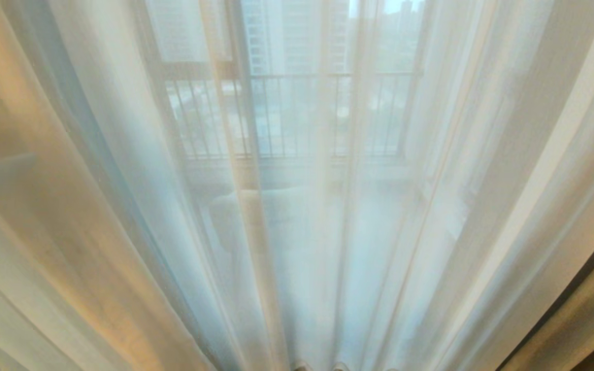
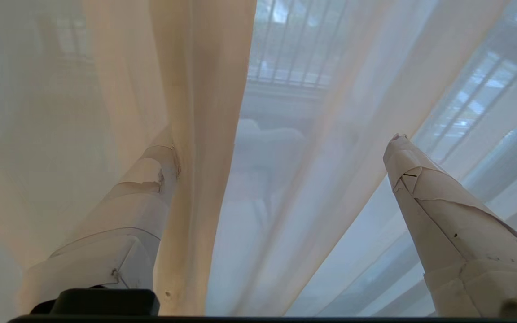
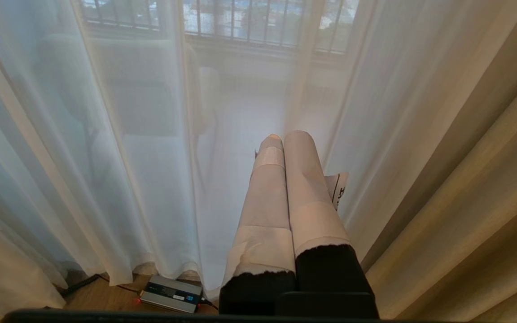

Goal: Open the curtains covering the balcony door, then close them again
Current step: Close the inner curtains on both sides

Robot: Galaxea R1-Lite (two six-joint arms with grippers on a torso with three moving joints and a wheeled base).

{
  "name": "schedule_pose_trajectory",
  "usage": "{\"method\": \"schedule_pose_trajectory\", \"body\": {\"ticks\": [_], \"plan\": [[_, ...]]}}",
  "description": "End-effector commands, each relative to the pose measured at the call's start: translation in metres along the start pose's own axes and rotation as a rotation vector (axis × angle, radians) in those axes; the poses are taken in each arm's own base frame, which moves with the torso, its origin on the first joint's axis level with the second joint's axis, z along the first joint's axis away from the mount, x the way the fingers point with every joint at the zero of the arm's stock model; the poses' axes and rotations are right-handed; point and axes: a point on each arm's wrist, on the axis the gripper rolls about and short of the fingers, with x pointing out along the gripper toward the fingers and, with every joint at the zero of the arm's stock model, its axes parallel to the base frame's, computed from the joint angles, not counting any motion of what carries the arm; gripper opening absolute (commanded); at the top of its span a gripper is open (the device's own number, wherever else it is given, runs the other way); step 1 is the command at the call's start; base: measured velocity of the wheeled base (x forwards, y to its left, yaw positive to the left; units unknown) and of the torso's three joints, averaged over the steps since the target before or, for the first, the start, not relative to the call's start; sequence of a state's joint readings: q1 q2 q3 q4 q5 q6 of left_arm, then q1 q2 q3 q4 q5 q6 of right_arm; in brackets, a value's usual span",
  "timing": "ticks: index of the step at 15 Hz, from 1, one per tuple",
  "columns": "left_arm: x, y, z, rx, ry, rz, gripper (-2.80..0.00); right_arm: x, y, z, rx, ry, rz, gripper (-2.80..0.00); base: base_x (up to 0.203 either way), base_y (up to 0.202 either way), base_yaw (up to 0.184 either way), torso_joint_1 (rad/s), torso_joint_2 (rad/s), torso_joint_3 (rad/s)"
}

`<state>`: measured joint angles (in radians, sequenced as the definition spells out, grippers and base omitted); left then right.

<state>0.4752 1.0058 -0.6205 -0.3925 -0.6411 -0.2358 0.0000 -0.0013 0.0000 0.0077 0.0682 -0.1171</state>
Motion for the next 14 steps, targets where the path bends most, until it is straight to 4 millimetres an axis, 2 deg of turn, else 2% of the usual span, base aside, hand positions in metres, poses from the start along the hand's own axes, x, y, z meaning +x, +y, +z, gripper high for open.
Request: {"method": "schedule_pose_trajectory", "body": {"ticks": [1, 9, 14], "plan": [[-0.008, -0.003, 0.000, 0.012, -0.021, 0.012, 0.00, 0.000, 0.000, 0.000, -0.001, 0.001, 0.001, -2.80, 0.000, 0.000, 0.000, 0.000, 0.00, 0.000], [-0.011, 0.000, 0.005, 0.035, -0.051, 0.063, 0.00, 0.000, 0.000, 0.000, -0.001, 0.001, 0.001, -2.80, 0.000, 0.000, 0.000, 0.000, 0.00, 0.000], [-0.020, -0.002, -0.006, 0.051, -0.058, 0.130, 0.00, 0.000, 0.000, 0.000, -0.001, 0.001, 0.001, -2.80, 0.000, 0.000, 0.000, 0.000, 0.00, 0.000]]}}
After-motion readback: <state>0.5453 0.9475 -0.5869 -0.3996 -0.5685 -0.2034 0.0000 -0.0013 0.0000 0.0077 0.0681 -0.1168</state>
